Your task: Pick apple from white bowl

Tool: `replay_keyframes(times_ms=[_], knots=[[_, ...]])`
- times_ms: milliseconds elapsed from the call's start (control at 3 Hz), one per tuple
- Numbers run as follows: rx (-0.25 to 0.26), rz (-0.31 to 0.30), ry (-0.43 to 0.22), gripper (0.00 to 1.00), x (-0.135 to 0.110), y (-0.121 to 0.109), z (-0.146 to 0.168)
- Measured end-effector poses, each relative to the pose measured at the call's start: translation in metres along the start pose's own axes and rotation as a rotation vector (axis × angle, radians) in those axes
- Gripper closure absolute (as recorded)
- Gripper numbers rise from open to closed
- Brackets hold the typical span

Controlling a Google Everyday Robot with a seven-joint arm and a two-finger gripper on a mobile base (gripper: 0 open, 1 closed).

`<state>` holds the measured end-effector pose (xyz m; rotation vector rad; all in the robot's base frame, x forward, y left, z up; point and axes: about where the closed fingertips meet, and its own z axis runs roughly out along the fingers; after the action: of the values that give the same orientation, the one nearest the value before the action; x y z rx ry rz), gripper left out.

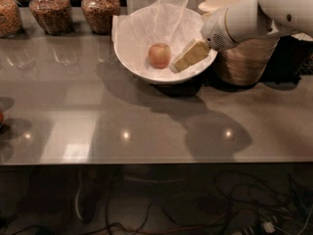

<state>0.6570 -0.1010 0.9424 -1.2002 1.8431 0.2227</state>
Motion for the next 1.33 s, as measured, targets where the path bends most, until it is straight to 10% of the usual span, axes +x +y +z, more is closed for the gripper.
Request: replay_keyframes(times_ms=[1000, 1333], knots=[[-0.021, -0.032, -0.042, 0.0, -0.017, -0.001, 0.037], [-0.015, -0.041, -0.064, 0.19, -0.013, -0.002, 0.05]])
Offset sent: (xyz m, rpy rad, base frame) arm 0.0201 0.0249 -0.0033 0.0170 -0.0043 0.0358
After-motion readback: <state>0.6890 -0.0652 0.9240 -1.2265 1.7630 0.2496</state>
